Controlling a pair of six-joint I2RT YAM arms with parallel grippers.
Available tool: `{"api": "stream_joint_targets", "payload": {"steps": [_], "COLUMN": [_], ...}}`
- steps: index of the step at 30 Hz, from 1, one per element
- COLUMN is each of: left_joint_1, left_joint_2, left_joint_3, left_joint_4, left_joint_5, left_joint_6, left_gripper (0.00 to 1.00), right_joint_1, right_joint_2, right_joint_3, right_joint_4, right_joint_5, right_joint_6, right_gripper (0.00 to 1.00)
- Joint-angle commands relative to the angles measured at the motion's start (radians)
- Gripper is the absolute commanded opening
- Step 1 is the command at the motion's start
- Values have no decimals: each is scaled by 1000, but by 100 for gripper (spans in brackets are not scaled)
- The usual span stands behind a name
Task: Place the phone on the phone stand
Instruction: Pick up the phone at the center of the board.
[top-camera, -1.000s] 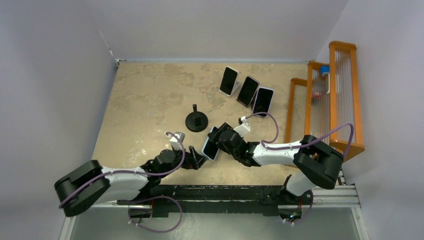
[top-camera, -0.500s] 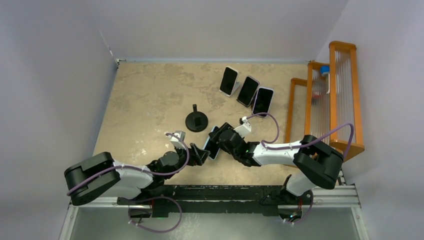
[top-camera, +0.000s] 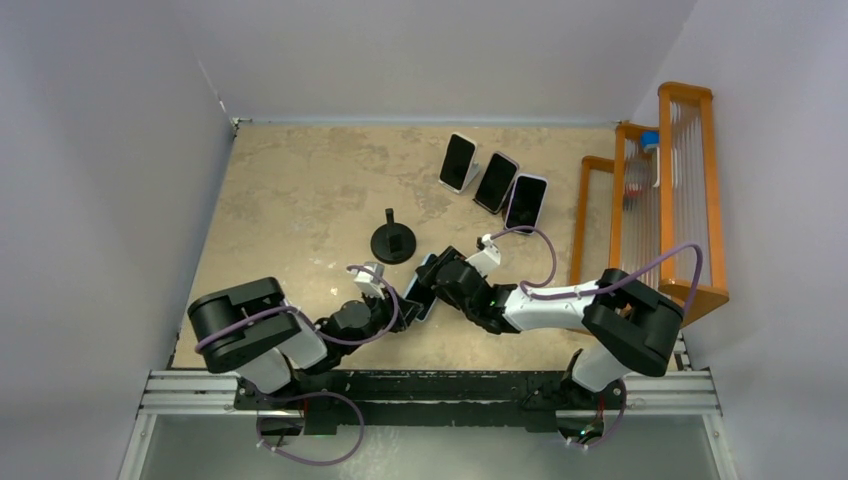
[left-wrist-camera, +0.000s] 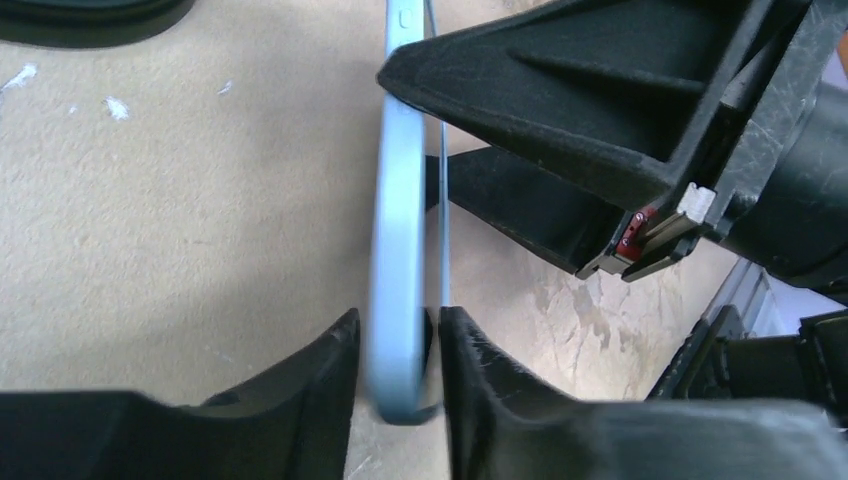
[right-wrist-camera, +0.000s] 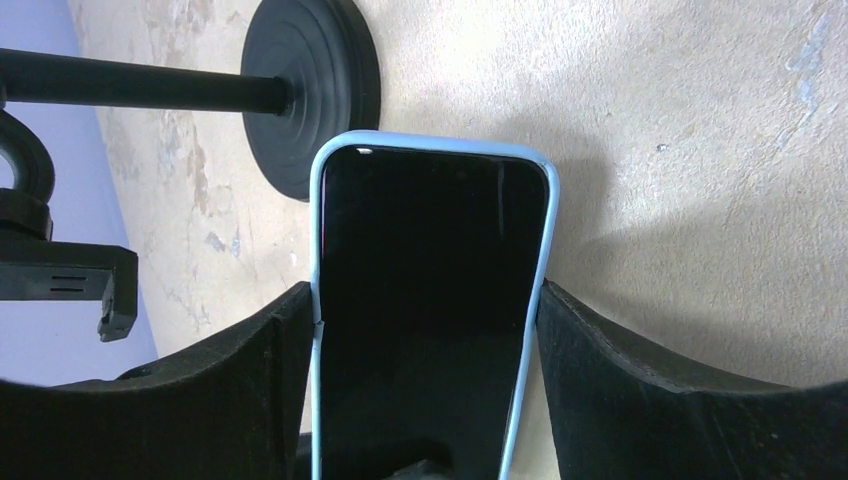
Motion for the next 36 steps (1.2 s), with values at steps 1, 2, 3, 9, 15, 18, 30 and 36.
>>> {"api": "stream_joint_targets", "payload": {"steps": [1, 2, 3, 9, 15, 18, 30, 36], "left_joint_1": [-6, -6, -6, -5, 29, 34, 237, 309], "left_joint_2": [76, 104, 126, 219, -148, -491, -793, -596], "left_joint_3": [23, 29, 34, 7, -88, 65, 655, 945], "left_joint_4": [184, 214, 244, 477, 269, -403, -1311, -1678], "left_joint_5": [7, -2, -4, 8, 139, 145, 514, 805], "left_joint_6": [-20, -22, -9, 144, 341, 393, 882, 1024], "left_gripper": [9, 0, 0, 0, 0, 0, 0, 0], "right_joint_1": [6, 6, 7, 7, 8, 5, -219, -347], "right_joint_2": [-33, -32, -30, -52, -222, -407, -748, -597], "right_joint_3": [21, 19, 17, -6, -85, -146, 51, 246], "right_joint_4": [58, 62, 69, 94, 115, 154, 61, -101], "right_joint_5": [35, 31, 26, 7, -22, -89, -693, -1126], "right_joint_6": [40, 43, 45, 47, -312, -632, -1256, -1452], "right_gripper": [46, 46, 46, 47, 93, 99, 98, 94]}}
